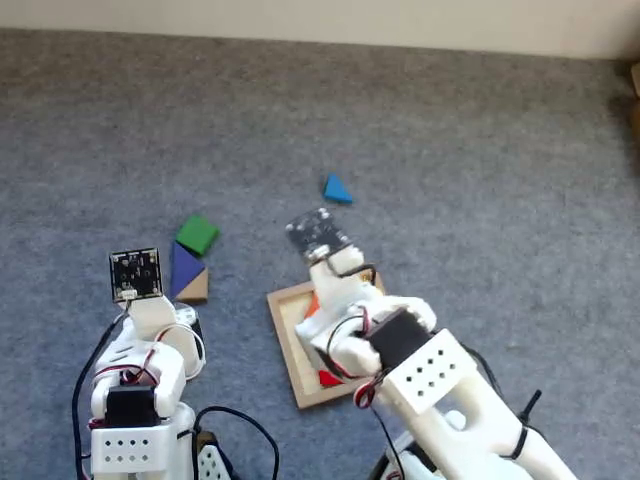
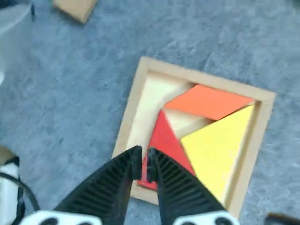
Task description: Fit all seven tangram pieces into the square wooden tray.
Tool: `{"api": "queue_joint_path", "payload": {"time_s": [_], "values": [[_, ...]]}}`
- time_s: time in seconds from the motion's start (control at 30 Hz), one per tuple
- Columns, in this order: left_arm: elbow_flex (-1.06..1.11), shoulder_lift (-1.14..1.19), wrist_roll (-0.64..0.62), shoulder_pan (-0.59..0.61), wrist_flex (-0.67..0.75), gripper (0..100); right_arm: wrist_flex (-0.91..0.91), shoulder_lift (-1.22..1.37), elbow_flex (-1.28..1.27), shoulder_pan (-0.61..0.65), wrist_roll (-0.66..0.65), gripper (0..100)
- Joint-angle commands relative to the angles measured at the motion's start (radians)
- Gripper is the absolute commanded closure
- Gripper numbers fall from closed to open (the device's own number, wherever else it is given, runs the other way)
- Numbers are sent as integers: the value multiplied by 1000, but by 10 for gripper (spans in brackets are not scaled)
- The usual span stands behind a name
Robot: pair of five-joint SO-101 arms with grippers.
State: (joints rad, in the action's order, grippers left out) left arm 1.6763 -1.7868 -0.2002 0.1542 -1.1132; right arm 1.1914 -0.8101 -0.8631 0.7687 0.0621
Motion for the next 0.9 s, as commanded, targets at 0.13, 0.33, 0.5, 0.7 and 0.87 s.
{"api": "queue_joint_path", "payload": {"time_s": [0.13,0.33,0.5,0.7,0.87], "values": [[21,-2,6,15,-2,995,-19,-5,-12,-56,8,755],[21,-2,6,15,-2,995,-47,22,-74,-38,8,742],[21,-2,6,15,-2,995,-85,193,-77,7,8,742],[21,-2,6,15,-2,995,-84,397,45,30,3,741],[21,-2,6,15,-2,995,-90,507,133,48,2,741]]}}
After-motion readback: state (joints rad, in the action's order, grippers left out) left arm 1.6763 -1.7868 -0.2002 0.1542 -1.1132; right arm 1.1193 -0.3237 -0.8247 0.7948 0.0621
